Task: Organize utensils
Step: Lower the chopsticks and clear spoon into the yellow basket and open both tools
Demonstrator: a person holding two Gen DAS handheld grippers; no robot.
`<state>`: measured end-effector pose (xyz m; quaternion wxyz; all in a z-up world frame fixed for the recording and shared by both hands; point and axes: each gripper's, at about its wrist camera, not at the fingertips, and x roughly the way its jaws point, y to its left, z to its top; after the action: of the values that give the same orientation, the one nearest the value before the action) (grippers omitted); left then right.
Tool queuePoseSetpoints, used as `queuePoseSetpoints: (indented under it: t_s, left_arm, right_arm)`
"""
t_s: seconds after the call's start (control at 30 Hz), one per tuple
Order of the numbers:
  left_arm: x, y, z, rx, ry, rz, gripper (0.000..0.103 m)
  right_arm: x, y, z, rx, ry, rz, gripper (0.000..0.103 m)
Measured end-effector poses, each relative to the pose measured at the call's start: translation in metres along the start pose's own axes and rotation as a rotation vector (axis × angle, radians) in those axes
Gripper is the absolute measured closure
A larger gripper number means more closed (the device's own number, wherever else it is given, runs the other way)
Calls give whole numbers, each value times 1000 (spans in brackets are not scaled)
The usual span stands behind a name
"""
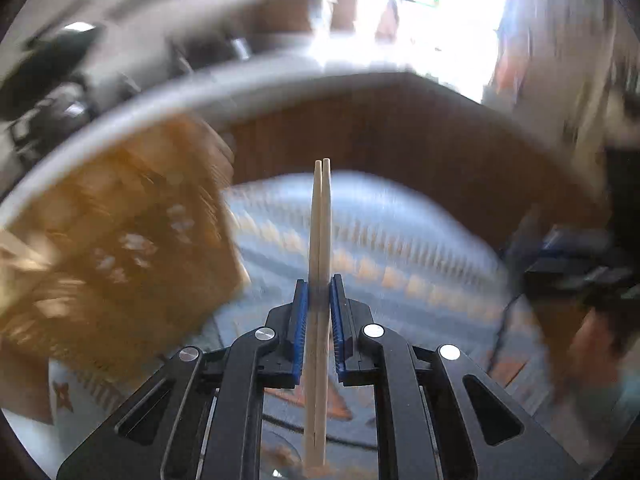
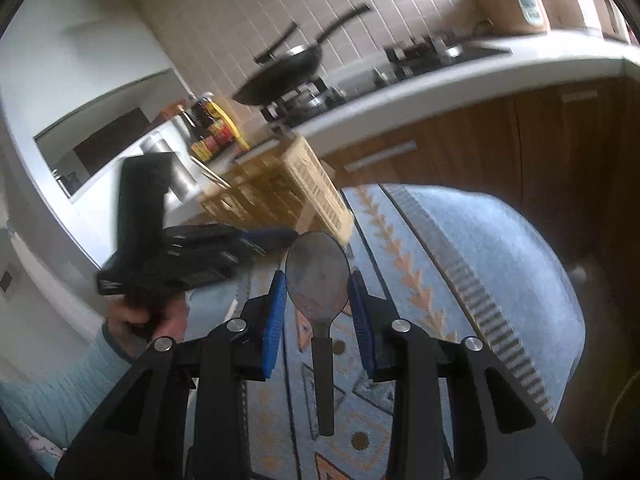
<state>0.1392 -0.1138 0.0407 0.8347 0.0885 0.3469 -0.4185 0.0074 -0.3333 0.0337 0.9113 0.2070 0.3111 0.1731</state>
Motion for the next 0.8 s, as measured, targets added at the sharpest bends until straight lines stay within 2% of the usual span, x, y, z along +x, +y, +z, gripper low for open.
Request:
queuePoseSetpoints:
  t_s: [0.13, 0.2, 0.3, 0.4, 0.57, 0.7, 0.8]
  left_arm:
    - [-65, 19, 7, -107, -267, 16, 94]
    - [-95, 30, 11, -146, -402, 60, 93]
    - [-131, 37, 19, -187, -537, 100, 93]
    - [-137, 14, 33, -192, -638, 178, 93]
    - [-136, 21, 41, -224, -734, 235, 93]
    - [-116, 38, 41, -253, -760, 298, 93]
    - [-102, 44, 38, -261, -760, 317, 93]
  right_arm:
    - [-7, 27, 22, -63, -96, 20, 74]
    - [-7, 40, 33, -83, -138, 43, 74]
    - [-2, 64, 56, -133, -207, 57, 74]
    - [12, 89, 82, -176, -269, 75, 74]
    - [41, 118, 118, -225, -357, 54, 74]
    - [69, 134, 136, -282, -454, -44, 74]
    - [97, 137, 139, -306, -453, -80, 74]
